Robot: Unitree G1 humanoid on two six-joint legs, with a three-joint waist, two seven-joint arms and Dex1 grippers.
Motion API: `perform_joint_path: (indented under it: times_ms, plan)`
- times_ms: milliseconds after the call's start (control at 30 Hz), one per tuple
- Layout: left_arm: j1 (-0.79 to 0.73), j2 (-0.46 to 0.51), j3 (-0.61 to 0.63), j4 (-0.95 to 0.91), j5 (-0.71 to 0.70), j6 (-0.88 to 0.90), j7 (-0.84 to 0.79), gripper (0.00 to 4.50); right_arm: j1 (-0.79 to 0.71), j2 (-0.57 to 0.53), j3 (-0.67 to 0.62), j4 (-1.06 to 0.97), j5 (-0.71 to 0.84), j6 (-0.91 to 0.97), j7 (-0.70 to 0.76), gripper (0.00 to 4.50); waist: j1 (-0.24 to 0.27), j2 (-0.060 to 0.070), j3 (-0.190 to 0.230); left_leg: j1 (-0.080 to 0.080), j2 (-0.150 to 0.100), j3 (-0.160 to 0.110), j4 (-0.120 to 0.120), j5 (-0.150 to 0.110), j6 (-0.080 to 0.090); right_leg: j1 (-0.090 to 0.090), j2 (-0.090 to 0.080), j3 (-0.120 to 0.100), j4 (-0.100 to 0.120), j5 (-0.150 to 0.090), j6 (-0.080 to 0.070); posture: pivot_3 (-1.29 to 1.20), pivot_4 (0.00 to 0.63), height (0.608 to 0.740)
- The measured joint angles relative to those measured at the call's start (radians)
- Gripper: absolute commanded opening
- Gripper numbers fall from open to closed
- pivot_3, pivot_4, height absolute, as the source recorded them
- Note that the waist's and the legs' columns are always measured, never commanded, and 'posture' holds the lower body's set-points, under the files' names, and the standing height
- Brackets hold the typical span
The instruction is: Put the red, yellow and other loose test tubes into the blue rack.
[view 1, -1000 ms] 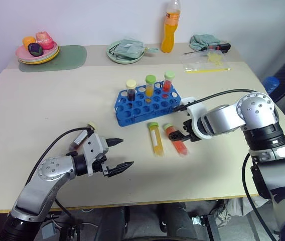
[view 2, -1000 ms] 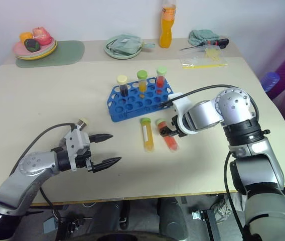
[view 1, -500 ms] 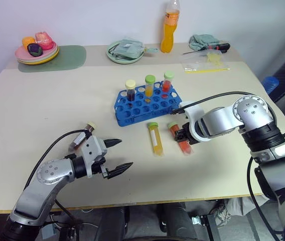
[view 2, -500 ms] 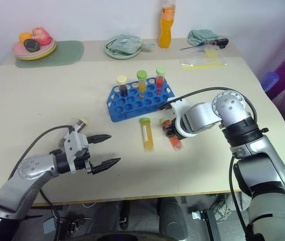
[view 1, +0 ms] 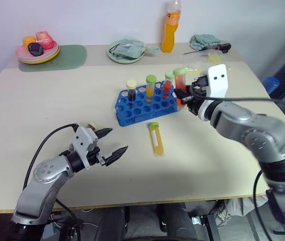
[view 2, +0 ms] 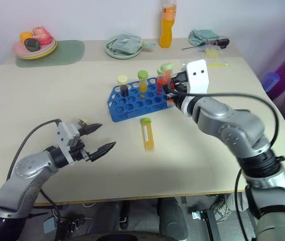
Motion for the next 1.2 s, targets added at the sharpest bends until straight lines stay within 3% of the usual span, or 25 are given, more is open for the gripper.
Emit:
perform_joint_path:
  times_ms: [100, 300, 667, 1200]
  plan:
    - [-0.045, -0.035, -0.011, 0.026, 0.012, -0.009, 0.024, 4.5, 0.033, 0.149, 0.006, 0.144, -0.195, -0.206, 0.041, 0.79, 0.0, 0.0, 0.0, 0.0, 0.0, 0.0, 0.0, 0.0, 0.0, 0.0, 0.0, 0.0, 0.001, 0.0, 0.0, 0.0, 0.15, 0.74]
    - [-0.079, -0.059, -0.044, 0.033, 0.029, -0.011, 0.048, 4.5, 0.028, 0.321, -0.031, 0.355, -0.366, -0.416, 0.124, 0.79, 0.001, 0.0, 0.0, 0.0, -0.001, -0.001, -0.001, 0.0, 0.0, -0.001, 0.0, 0.0, 0.002, 0.0, 0.0, 0.0, 0.15, 0.74]
    - [-0.078, -0.058, -0.052, -0.064, -0.009, 0.074, 0.068, 4.5, 0.02, 0.414, -0.142, 0.524, -0.509, -0.534, 0.209, 0.79, -0.002, 0.001, 0.0, 0.002, -0.001, -0.001, -0.001, 0.0, 0.0, -0.001, -0.001, 0.0, 0.005, 0.0, 0.0, 0.0, 0.15, 0.74]
    - [-0.082, -0.044, -0.051, -0.093, -0.039, 0.118, 0.069, 4.5, -0.021, 0.487, -0.209, 0.661, -0.582, -0.609, 0.275, 0.79, -0.002, 0.001, 0.001, 0.003, -0.001, -0.001, -0.001, 0.001, -0.001, -0.001, -0.001, 0.0, 0.009, 0.0, 0.0, 0.0, 0.15, 0.74]
